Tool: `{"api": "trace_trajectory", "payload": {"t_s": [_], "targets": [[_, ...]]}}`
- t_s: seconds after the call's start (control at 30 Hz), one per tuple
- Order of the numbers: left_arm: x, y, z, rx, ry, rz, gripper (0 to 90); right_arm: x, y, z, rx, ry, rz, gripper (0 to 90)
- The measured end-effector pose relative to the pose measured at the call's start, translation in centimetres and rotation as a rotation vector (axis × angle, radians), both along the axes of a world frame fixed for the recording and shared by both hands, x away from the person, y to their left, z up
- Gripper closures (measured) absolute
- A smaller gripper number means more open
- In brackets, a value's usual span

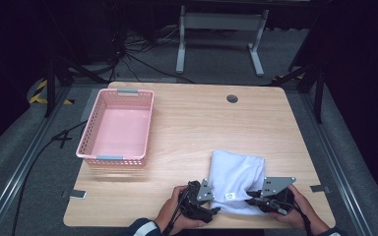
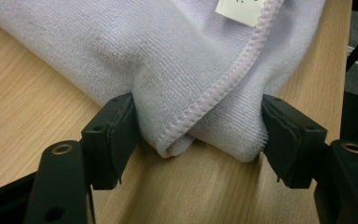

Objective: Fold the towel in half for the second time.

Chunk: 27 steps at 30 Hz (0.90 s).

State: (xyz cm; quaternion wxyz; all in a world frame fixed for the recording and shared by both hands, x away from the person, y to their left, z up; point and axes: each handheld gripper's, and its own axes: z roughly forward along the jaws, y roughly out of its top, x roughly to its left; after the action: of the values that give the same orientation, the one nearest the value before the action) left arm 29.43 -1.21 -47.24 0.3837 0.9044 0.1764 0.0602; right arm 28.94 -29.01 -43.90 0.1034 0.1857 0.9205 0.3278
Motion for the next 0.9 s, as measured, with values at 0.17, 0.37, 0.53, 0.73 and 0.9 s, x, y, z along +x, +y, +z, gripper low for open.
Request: {"api": "trace_trajectory", "payload": {"t_s": [0.17,0.37,0.53,0.73,0.9], "targets": [[0.1,0.1,0.0,-0.003,0.004,-0.001,31.4,-0.9,-0.9,2.1,0.048,-0.032,0.032,82.0],[0.2,0.3,0.1,0.001,0.009,0.014,32.0,-2.2,-2.2,3.0,0.019,-0.037,0.098,81.8],[-0.1,1.6,0.8,0.006,0.029,-0.031,38.6,-2.5,-3.5,1.6,-0.038,0.064,0.097,72.4],[0.0,1.5,1.2,-0.071,0.033,-0.036,29.2,-1.9,-4.6,2.1,0.042,0.038,-0.065,45.9],[-0.4,0.2,0.4,-0.033,0.03,-0.026,18.4,1.3,-4.7,3.2,0.165,-0.009,-0.295,33.5]]}}
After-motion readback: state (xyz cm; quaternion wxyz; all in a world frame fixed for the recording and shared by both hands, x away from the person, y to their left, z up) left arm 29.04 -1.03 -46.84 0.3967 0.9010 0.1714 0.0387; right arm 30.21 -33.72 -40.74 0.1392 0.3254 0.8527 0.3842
